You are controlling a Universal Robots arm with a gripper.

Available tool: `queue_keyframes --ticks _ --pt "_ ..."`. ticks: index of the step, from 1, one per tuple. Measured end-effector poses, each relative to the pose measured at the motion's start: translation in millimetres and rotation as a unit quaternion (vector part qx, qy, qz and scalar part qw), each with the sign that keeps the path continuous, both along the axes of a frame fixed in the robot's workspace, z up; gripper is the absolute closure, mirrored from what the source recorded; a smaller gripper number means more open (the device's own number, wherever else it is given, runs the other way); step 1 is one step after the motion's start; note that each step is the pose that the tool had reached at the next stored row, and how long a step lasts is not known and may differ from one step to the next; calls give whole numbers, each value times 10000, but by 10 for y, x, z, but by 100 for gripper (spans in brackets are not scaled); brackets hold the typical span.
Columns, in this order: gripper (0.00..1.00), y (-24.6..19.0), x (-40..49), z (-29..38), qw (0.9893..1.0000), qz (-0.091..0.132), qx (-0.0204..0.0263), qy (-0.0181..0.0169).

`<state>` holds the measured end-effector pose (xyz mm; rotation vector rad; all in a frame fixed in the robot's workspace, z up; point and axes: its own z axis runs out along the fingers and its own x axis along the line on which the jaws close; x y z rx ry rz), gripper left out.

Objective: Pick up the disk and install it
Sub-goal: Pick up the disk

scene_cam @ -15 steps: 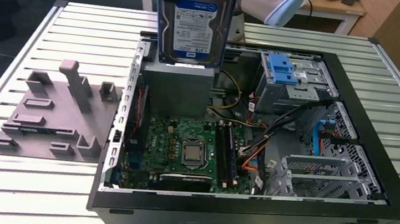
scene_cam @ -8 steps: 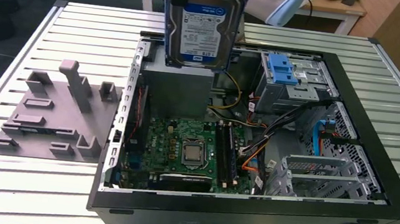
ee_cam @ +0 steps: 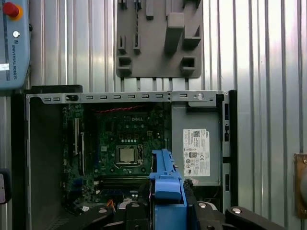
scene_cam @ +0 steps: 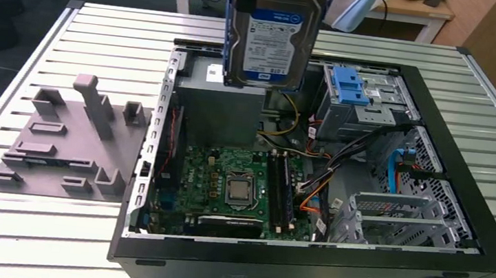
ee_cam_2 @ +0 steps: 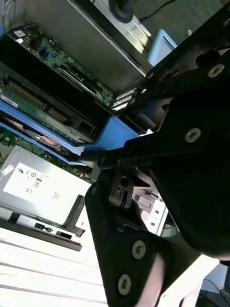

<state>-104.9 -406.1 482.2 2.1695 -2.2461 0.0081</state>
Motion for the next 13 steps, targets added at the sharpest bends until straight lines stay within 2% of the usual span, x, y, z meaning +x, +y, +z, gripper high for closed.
queue_keyframes --ticks 4,7,13 --pt "64 -21 110 -1 10000 0 1 0" --pt "64 -47 155 0 10000 -2 0 1" --pt "64 -156 177 -2 10000 -9 0 1"
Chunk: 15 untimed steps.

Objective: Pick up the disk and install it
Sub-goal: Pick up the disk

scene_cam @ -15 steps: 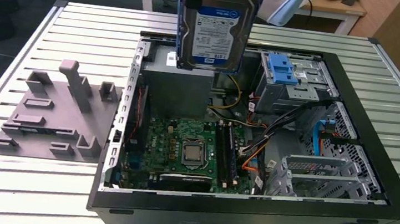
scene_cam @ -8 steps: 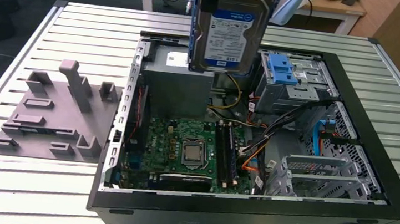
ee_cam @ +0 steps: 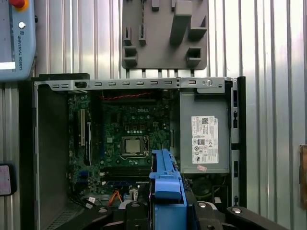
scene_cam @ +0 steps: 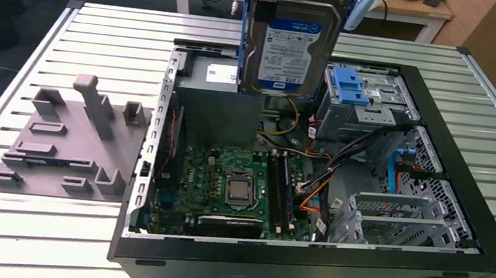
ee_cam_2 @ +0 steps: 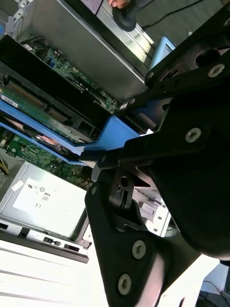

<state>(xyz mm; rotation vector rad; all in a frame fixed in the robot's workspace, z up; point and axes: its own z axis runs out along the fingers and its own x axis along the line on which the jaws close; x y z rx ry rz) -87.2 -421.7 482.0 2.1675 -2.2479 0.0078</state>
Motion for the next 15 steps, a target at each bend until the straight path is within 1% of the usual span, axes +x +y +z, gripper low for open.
queue_keyframes --ticks 2,5,8,12,15 --pt "64 -36 5 -1 10000 -4 0 0" --pt "64 -66 34 -1 10000 -8 0 0" --pt "64 -80 106 -1 10000 -9 0 0" --pt "64 -88 214 -1 10000 -10 0 0" --pt "64 -89 240 -2 10000 -10 1 0"
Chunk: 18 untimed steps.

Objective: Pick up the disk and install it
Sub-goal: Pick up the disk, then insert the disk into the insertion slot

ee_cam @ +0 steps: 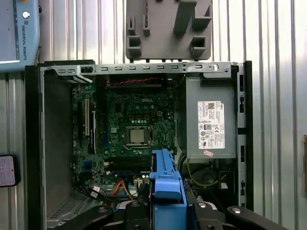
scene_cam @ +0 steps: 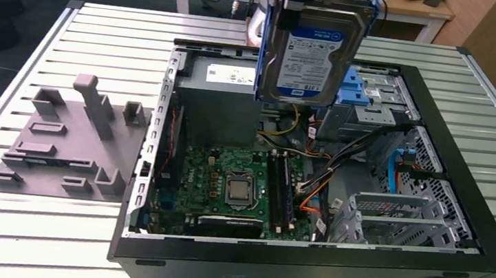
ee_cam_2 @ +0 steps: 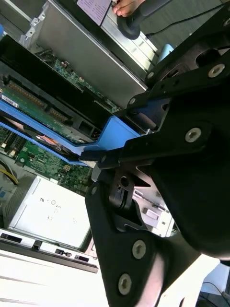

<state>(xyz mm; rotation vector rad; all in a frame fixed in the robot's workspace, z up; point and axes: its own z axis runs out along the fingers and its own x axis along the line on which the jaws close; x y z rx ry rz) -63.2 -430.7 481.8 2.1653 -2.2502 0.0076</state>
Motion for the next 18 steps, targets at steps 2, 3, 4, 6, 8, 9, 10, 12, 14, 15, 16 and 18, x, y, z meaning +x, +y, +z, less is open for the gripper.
queue_keyframes --ticks 2,3,4,6,8,9,10,12,14,15,16,18 --pt "64 1 9 1 10000 0 -1 0" --pt "64 1 13 1 10000 0 -1 0" --pt "64 1 18 0 10000 0 0 0" --pt "64 1 26 1 10000 0 -1 0" --pt "64 1 35 1 10000 0 -1 0" --pt "64 1 39 1 10000 0 -1 1" --pt "64 1 44 1 10000 0 -1 0" --pt "64 1 53 0 10000 0 -1 0" --pt "64 1 61 0 10000 0 0 0" --pt "64 1 66 1 10000 0 -1 0" --pt "64 1 70 1 10000 0 -1 0" --pt "64 1 79 0 10000 0 0 0"
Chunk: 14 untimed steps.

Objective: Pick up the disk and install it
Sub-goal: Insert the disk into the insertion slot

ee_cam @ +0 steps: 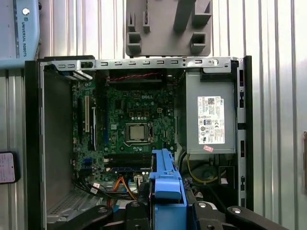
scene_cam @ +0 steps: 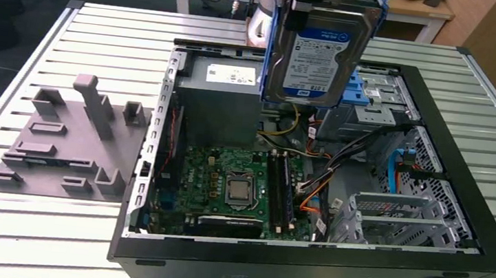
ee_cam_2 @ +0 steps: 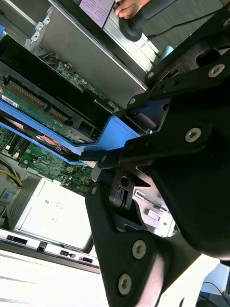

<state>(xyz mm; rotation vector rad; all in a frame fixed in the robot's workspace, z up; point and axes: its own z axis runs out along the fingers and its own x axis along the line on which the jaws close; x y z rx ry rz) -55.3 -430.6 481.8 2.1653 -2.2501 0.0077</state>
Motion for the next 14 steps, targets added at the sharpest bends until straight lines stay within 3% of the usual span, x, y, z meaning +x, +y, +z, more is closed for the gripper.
queue_keyframes --ticks 14 --pt "64 0 51 0 10000 0 0 0"
